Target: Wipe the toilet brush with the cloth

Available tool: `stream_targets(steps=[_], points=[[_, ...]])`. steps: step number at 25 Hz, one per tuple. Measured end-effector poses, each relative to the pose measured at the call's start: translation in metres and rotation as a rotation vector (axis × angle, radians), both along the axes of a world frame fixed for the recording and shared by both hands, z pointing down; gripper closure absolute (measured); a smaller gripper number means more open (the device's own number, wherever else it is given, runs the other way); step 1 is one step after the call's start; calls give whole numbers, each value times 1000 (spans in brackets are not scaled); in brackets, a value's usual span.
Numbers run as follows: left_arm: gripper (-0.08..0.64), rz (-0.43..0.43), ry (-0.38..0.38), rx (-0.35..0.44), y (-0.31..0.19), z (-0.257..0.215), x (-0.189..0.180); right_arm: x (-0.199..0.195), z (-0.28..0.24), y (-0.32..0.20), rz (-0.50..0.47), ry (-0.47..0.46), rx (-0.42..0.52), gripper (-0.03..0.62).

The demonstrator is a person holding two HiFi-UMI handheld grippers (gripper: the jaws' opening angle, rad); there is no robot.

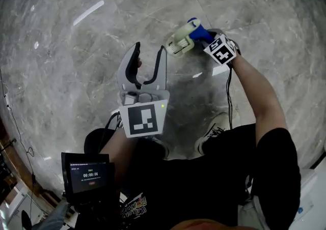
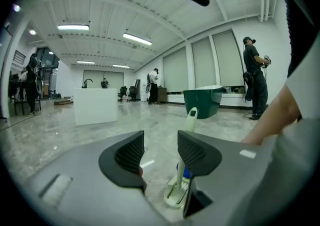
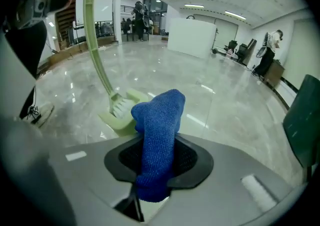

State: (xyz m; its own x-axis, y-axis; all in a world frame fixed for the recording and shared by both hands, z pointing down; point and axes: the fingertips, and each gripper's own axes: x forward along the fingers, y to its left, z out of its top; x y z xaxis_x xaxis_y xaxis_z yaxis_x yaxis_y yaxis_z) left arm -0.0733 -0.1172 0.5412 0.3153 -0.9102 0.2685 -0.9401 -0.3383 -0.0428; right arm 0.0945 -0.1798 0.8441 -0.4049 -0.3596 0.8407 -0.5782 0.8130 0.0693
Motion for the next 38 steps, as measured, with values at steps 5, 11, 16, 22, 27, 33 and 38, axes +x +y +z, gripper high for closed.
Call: stream_targets(steps=[5,11,16,22,27,33,38], points=[[344,-23,45,-86,-7,24,-8,-14,15,-3,74,-3,-73,472],[344,-55,97,-133,-3,20,-8,-2,10,1,139,-79,-110,472],[344,-46,88,-77,10,6,3,-19,-75,3,62,-378,-68,472],[344,-17,67,-35,8,0,4,-26,-102,-18,48,-392,13,471],[348,-32,67,0,12,-13,0,19,-23,-7,119,-186,-98,471],[351,-23,47,29,12,-21,-3,56,35,77,-127,56,-330,472],[351,-26,62,34,8,-26,0,-5,27,133,-331,8,-459,472]])
